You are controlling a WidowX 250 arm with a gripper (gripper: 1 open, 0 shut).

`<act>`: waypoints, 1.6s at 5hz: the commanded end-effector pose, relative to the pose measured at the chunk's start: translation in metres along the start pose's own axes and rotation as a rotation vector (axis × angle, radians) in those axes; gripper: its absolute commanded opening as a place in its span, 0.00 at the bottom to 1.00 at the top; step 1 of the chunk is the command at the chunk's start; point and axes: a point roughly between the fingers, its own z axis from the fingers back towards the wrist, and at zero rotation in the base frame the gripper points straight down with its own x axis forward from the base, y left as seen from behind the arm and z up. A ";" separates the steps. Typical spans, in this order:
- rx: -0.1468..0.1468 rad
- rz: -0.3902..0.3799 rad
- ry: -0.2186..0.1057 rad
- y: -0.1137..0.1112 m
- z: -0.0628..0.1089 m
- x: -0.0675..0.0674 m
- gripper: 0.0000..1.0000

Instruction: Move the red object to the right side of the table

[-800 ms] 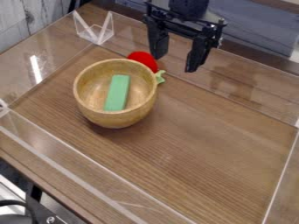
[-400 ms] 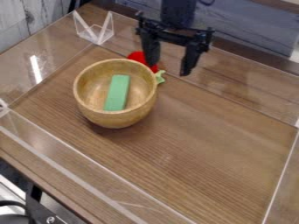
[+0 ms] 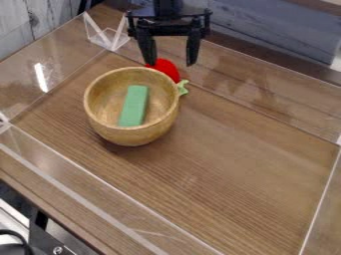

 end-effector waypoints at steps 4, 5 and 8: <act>-0.139 0.393 -0.085 0.014 -0.014 0.061 1.00; -0.156 0.444 -0.079 0.015 -0.018 0.065 1.00; -0.189 0.536 -0.069 0.020 -0.042 0.064 1.00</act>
